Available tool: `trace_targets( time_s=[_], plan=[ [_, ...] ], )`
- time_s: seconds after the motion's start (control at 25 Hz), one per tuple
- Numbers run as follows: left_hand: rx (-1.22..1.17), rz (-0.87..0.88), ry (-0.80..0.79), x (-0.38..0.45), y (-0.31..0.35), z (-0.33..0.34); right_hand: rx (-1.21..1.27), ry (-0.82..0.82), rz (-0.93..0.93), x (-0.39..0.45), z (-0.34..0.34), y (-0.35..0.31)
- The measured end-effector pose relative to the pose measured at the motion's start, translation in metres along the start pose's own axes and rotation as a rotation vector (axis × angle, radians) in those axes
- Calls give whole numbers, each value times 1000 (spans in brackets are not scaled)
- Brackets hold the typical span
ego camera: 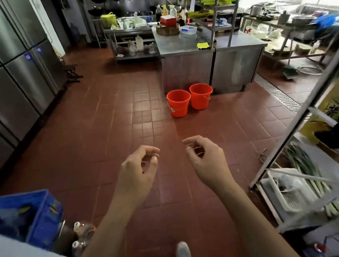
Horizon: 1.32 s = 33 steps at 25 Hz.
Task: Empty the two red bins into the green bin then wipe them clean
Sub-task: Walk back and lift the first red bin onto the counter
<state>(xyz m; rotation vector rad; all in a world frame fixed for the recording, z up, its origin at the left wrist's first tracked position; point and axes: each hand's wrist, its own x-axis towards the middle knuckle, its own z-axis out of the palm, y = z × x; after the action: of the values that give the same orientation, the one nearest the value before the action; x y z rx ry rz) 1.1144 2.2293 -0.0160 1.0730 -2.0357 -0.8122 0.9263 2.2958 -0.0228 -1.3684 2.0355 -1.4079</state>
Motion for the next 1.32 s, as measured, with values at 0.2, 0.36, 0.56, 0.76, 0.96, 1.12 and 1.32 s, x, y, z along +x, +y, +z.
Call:
trace_targets(
  time_s=[0.2, 0.36, 0.56, 0.76, 0.96, 1.12, 1.32],
  plan=[
    [-13, -15, 9, 131, -39, 16, 39, -12, -26, 136, 42, 26],
    [-4, -22, 7, 239, -56, 24, 43, -19, -63, 249, 65, 31],
    [-23, -20, 17, 356, -79, 32, 52, -23, -92, 366, 92, 39],
    [-53, -41, 15, 464, -118, 46, 29, -26, -90, 473, 123, 63],
    [-75, -30, 3, 592, -167, 53, 7, 8, -93, 594, 169, 81],
    [-76, -2, -37, 697, -199, 52, 2, 22, -83, 691, 207, 82],
    [-78, 25, -64, 808, -230, 57, -21, 50, -73, 794, 239, 94]
  ],
)
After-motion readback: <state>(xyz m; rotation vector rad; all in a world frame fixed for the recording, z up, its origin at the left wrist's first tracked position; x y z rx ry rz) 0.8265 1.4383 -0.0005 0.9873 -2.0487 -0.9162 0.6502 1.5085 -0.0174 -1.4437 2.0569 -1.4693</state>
